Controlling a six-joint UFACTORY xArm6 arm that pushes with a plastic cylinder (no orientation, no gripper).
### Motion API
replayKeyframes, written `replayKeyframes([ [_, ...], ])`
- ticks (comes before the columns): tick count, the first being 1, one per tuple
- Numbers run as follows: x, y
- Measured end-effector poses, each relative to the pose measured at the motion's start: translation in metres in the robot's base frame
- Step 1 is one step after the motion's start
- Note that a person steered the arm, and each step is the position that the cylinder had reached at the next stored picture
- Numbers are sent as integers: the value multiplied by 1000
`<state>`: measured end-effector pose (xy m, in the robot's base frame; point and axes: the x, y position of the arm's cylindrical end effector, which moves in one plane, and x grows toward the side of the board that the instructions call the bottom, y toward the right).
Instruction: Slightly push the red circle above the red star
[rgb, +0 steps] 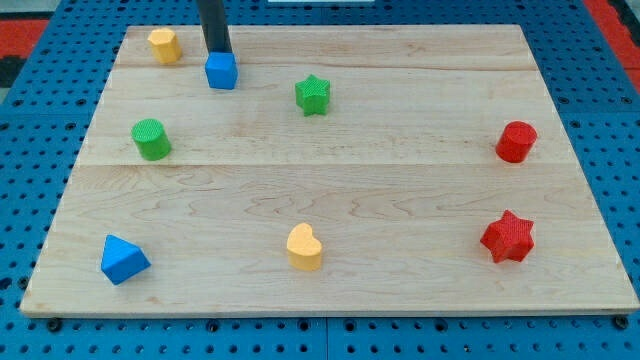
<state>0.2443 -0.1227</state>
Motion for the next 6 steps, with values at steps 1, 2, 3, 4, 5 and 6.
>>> replayKeyframes([
  [1,6,82],
  [2,30,196],
  [3,52,320],
  [4,103,400],
  [5,123,421],
  [6,153,392],
])
